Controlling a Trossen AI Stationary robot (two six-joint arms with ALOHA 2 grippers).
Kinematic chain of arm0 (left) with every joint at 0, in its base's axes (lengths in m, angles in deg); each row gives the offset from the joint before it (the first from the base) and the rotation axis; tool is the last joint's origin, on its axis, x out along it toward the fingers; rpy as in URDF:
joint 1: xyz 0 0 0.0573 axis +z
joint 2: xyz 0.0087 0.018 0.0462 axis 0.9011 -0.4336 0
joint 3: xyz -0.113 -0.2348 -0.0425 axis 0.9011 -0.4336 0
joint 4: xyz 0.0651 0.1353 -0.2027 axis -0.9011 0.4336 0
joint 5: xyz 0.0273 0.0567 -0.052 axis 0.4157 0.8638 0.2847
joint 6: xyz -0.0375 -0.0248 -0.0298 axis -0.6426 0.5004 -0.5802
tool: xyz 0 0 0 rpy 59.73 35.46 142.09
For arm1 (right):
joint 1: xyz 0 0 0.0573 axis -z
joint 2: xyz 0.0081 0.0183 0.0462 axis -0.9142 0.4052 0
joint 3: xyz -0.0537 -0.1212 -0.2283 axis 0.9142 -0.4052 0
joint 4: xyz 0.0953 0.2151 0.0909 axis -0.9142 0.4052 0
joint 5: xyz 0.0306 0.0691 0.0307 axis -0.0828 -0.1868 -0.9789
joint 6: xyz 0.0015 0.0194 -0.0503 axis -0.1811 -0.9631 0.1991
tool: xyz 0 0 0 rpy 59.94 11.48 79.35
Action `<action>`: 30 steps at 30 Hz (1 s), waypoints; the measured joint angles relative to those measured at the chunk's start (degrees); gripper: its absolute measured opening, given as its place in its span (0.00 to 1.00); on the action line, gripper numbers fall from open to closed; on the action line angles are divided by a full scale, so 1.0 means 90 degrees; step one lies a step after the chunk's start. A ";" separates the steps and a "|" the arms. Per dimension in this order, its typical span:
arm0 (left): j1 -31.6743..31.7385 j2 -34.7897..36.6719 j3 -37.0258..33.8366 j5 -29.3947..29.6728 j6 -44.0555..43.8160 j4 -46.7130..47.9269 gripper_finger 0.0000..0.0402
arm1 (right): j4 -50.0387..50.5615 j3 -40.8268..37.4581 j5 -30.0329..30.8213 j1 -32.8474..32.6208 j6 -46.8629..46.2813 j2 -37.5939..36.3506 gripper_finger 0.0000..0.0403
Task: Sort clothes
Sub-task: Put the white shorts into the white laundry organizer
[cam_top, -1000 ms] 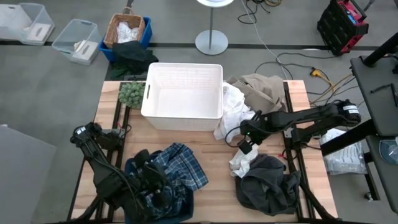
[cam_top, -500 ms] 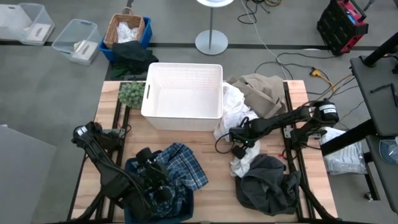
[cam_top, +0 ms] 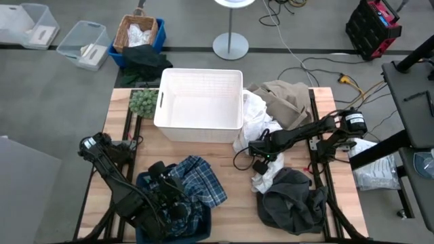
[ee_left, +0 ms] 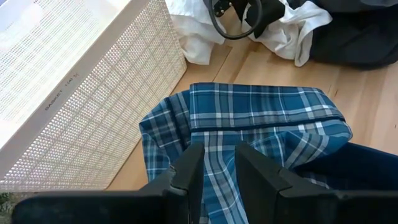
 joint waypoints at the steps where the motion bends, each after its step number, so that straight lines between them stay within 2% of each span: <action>1: 0.0000 0.0000 0.0000 0.0000 0.0000 0.0000 0.18 | -0.0004 -0.0002 0.0047 0.0002 -0.0139 -0.0004 0.87; 3: 0.0000 0.0000 0.0000 0.0006 0.0002 0.0000 0.18 | -0.0005 -0.0002 0.0076 0.0069 -0.0391 0.0034 0.83; 5: 0.0000 0.0000 0.0000 0.0007 0.0019 0.0000 0.18 | 0.0049 -0.0001 0.0101 0.0086 -0.0463 0.0066 0.70; 7: 0.0000 0.0000 0.0000 0.0007 0.0022 0.0000 0.18 | 0.0057 -0.0004 0.0239 0.0072 -0.0484 0.0066 0.49; 10: 0.0000 0.0002 0.0000 0.0007 0.0031 0.0000 0.18 | 0.0043 -0.0004 0.0344 0.0035 -0.0293 -0.0076 0.13; 11: 0.0000 0.0002 0.0000 0.0007 0.0033 0.0000 0.18 | 0.0117 0.0013 0.0350 0.0020 -0.0256 -0.0172 0.08; 14: 0.0000 0.0010 -0.0002 0.0007 0.0032 -0.0003 0.18 | 0.0666 0.0278 0.0419 -0.0032 -0.0296 -0.0722 0.04; 19: 0.0000 0.0012 0.0148 0.0009 0.0141 0.0003 0.18 | 0.1624 0.1413 0.0552 -0.0319 -0.0365 -0.2169 0.03; 21: 0.0000 0.0015 0.0278 0.0098 0.0273 0.0002 0.18 | 0.1469 0.2029 0.0748 -0.0433 -0.0389 -0.2791 0.03; 24: 0.0010 0.0040 0.0533 0.0398 0.0485 -0.0002 0.18 | 0.1285 0.2936 0.1436 -0.0512 -0.0337 -0.3417 0.03; 27: 0.0048 0.0110 0.0901 0.0774 0.0843 0.0002 0.18 | 0.0750 0.3746 0.2294 -0.0499 0.0294 -0.3546 0.03; 30: 0.0126 0.0138 0.1332 0.0987 0.1451 -0.0001 0.18 | -0.0527 0.4324 0.2868 -0.0443 0.1409 -0.3329 0.02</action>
